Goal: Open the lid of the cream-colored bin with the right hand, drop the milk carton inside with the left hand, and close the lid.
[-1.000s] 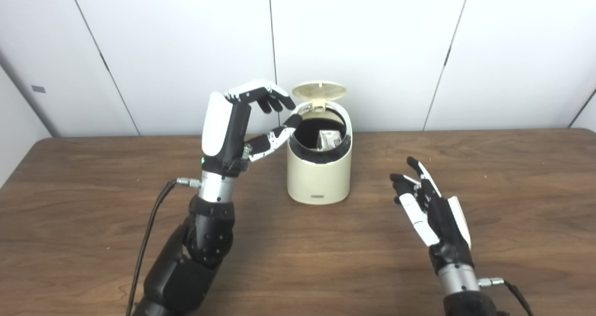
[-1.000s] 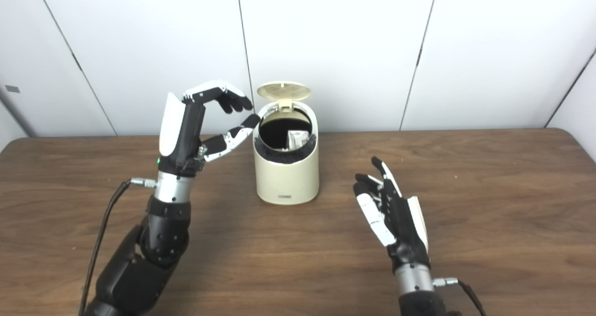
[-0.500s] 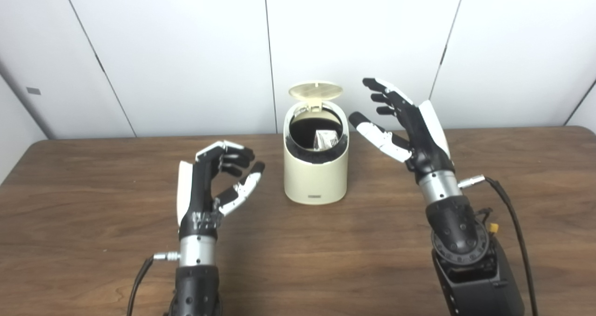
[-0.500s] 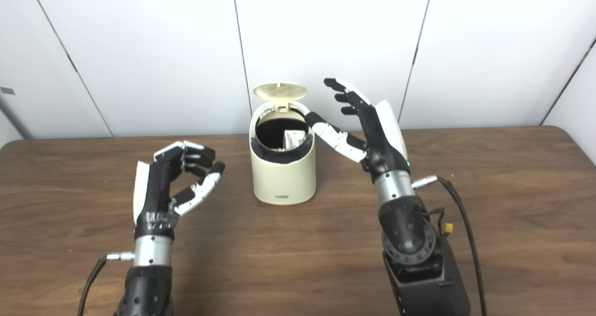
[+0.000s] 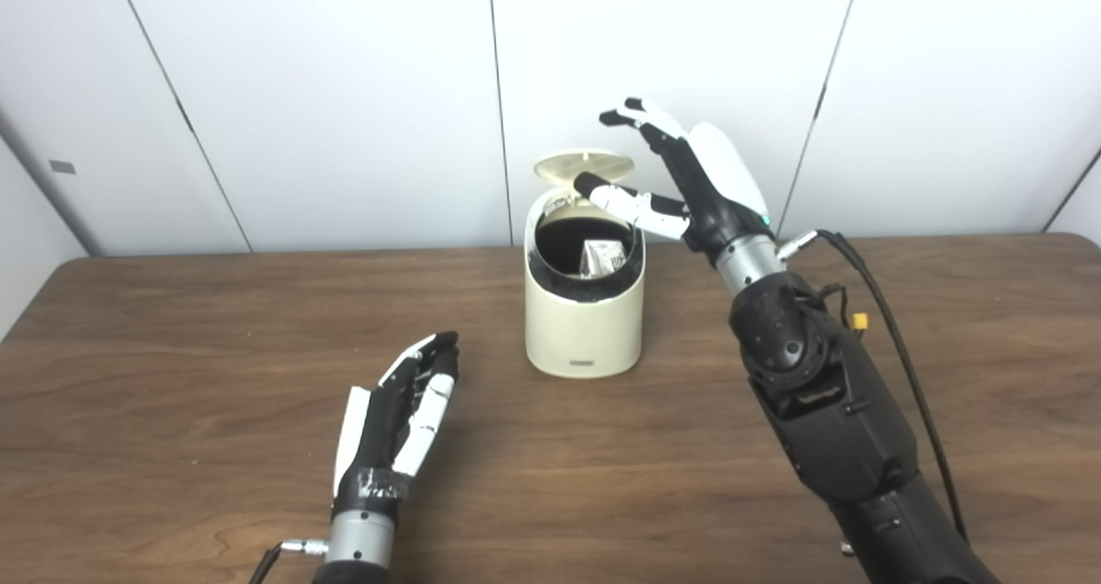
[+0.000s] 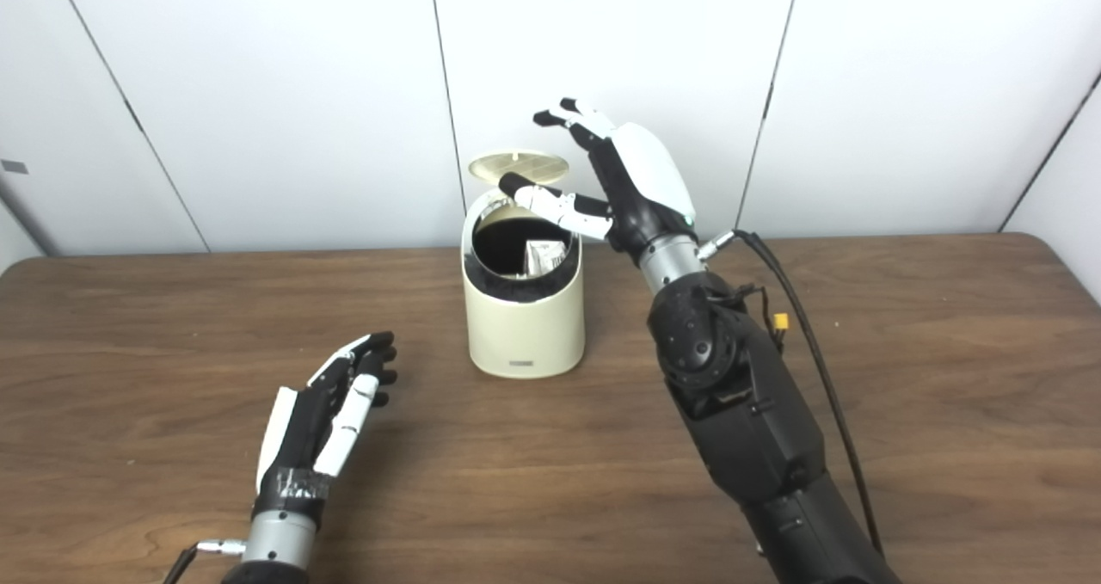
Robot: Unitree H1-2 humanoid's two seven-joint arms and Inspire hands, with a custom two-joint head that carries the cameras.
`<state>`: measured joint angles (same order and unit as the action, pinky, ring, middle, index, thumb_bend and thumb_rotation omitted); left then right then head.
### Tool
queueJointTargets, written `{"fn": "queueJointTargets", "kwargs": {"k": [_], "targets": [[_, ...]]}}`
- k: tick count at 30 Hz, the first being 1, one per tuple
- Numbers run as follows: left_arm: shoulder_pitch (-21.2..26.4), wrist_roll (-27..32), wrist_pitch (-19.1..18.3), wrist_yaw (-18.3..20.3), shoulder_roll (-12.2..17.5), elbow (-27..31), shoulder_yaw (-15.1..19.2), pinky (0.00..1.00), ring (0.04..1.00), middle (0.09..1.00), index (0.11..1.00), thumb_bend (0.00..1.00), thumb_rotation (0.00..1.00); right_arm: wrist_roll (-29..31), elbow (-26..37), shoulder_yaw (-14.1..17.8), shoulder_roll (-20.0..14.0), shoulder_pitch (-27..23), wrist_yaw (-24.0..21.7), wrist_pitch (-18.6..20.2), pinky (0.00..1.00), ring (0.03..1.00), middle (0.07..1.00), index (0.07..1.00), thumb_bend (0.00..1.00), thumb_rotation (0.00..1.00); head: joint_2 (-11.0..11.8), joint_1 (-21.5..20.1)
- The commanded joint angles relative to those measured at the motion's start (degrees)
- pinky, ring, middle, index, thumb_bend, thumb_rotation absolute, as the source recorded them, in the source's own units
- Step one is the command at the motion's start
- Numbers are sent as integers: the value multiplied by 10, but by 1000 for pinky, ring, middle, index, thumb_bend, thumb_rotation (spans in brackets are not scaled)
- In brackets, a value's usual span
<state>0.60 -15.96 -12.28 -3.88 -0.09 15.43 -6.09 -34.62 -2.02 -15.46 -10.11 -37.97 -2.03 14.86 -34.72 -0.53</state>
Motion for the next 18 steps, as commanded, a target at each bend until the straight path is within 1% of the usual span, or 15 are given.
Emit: {"fn": "queueJointTargets", "kwargs": {"k": [1, 3, 5, 9, 11, 14, 18], "targets": [[6, -3, 7, 3, -2, 24, -3, 752, 783, 825, 870, 506, 927, -17, 10, -3, -6, -31, 11, -30, 899, 985, 964, 755, 547, 789, -1, 0], [4, -1, 6, 7, -3, 25, -4, 768, 790, 830, 874, 515, 933, -33, 13, -12, -8, -28, 11, -29, 904, 992, 970, 719, 547, 781, -2, -1], [3, -1, 0, 10, -4, 27, -4, 798, 806, 841, 881, 526, 929, -52, 24, -21, -12, -24, 5, -26, 912, 998, 978, 676, 548, 795, -3, -1], [5, -4, -6, 11, -5, 24, -6, 819, 824, 861, 889, 523, 929, -80, 57, -30, -22, -4, -2, -25, 966, 1000, 970, 644, 549, 781, -5, 3], [7, -10, -12, 11, -5, 24, -7, 812, 819, 859, 889, 532, 933, -99, 71, -31, -25, 8, 2, -23, 947, 1000, 955, 631, 546, 794, -6, 4], [9, -11, -25, 8, -12, 25, -8, 808, 820, 856, 883, 566, 910, -127, 86, -31, -25, 22, 7, -17, 945, 997, 938, 613, 537, 816, -7, 4], [11, -16, -33, 5, -20, 26, -9, 786, 808, 843, 868, 580, 863, -177, 98, -35, -24, 38, 17, -18, 992, 984, 914, 600, 549, 875, -8, 6]]}}
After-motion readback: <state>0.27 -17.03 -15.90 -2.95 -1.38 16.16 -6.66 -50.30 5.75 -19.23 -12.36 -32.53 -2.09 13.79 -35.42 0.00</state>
